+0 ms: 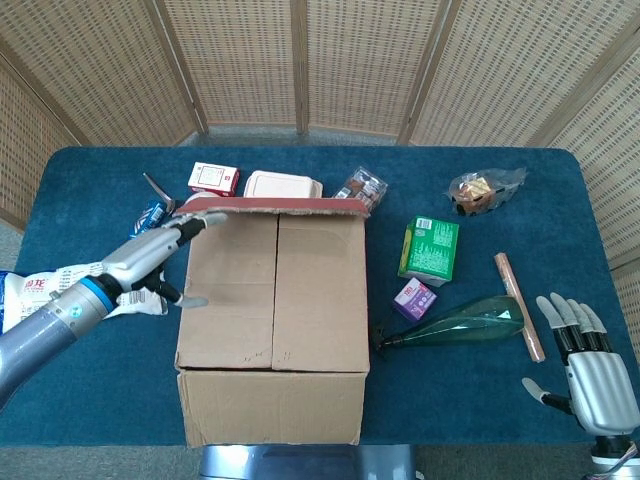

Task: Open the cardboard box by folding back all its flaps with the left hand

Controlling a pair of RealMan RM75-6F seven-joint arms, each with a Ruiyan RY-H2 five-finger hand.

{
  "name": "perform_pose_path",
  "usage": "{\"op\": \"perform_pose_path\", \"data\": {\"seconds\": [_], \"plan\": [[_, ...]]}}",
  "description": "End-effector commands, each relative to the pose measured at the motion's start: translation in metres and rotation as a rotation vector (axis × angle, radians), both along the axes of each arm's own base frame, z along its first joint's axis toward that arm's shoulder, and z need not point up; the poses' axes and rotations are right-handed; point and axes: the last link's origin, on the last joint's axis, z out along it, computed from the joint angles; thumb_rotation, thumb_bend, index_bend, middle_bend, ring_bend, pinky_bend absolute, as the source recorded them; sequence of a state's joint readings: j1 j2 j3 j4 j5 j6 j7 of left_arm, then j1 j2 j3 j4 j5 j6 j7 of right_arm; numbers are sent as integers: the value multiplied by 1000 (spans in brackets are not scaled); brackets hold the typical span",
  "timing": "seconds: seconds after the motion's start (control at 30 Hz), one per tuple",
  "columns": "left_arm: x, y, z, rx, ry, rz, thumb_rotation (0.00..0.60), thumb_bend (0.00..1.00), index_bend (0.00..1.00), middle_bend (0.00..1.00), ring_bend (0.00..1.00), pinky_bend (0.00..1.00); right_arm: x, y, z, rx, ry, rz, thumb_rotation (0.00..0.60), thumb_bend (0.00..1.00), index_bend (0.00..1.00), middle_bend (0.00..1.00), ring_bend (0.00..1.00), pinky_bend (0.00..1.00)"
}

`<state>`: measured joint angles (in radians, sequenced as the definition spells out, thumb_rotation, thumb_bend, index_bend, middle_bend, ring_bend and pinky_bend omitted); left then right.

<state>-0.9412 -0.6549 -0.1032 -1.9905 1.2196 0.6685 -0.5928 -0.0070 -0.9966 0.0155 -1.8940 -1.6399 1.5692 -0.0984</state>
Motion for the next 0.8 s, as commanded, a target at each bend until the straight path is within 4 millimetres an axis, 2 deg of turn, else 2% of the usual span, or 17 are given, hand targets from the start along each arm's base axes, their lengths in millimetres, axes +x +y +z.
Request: {"op": "perform_pose_path", "data": {"seconds": [0.03, 0.33, 0.47, 0.63, 0.8], "plan": [[8, 30, 7, 77, 33, -2, 600, 0, 21, 0, 0, 55, -1, -1, 0, -1, -1, -6, 600, 88, 0, 0, 0, 0], [9, 78, -16, 174, 10, 31, 600, 0, 26, 0, 0, 45, -2, -6, 1, -7, -6, -13, 600, 89, 0, 0, 0, 0], [8, 95, -33, 170, 28, 65, 600, 0, 25, 0, 0, 40, -5, -11, -1, -4, -5, -32, 600, 90, 0, 0, 0, 0], [7, 103, -61, 152, 43, 67, 600, 0, 6, 0, 0, 34, -9, -15, 0, -7, -5, -49, 600, 90, 0, 0, 0, 0], [14, 93, -81, 163, 64, -15, 600, 0, 0, 0, 0, 29, -11, -16, 3, -13, -13, -59, 600, 90, 0, 0, 0, 0]]}}
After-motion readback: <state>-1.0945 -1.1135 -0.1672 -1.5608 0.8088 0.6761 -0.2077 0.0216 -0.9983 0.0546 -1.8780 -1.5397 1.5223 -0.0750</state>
